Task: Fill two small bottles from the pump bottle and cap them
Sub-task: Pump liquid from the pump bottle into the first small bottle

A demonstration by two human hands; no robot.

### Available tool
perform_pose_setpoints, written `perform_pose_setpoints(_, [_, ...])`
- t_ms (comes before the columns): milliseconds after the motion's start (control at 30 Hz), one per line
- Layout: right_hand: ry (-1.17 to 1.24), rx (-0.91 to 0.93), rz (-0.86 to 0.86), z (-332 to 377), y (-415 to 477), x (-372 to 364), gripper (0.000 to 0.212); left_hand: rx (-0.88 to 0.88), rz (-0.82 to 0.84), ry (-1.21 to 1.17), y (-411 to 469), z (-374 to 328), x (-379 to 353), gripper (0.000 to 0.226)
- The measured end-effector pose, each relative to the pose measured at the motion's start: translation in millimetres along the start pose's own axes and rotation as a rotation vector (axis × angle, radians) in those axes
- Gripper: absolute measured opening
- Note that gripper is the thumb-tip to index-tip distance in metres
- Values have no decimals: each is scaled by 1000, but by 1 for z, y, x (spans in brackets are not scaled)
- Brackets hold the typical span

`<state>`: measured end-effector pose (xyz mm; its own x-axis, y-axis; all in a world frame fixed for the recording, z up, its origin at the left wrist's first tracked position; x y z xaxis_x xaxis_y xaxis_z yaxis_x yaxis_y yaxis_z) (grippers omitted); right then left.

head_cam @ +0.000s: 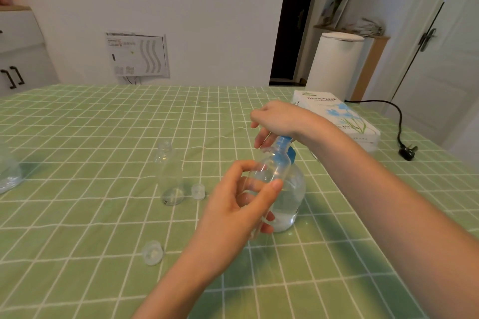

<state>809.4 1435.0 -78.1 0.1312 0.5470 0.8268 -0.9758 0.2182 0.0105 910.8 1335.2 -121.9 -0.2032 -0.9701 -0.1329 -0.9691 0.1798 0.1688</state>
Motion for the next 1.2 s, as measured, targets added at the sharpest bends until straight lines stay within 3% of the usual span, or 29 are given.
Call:
perform_pose_setpoints(433, [16,7,-1,-3,-2,-4,41,-1,0,18,0,7,2,38])
perform_pose_setpoints(867, [-34,26,14,4,-4,0,29,-16,6,2,2,3,0,40])
perform_pose_setpoints(1200, [-39,53,13,0,-2,-8,38,-5,9,45,-1,8,2,39])
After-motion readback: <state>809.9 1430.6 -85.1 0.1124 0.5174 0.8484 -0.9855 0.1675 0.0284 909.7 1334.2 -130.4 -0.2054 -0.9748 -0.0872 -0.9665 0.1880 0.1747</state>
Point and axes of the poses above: each hand's wrist, its own y-axis towards the middle knuckle, its own x-axis out of the back of the hand, z = x × y, the point moved 10 cm from there along y, towards the middle knuckle, and after that the axes turned 12 degrees about -z, right-handed, at the moved point
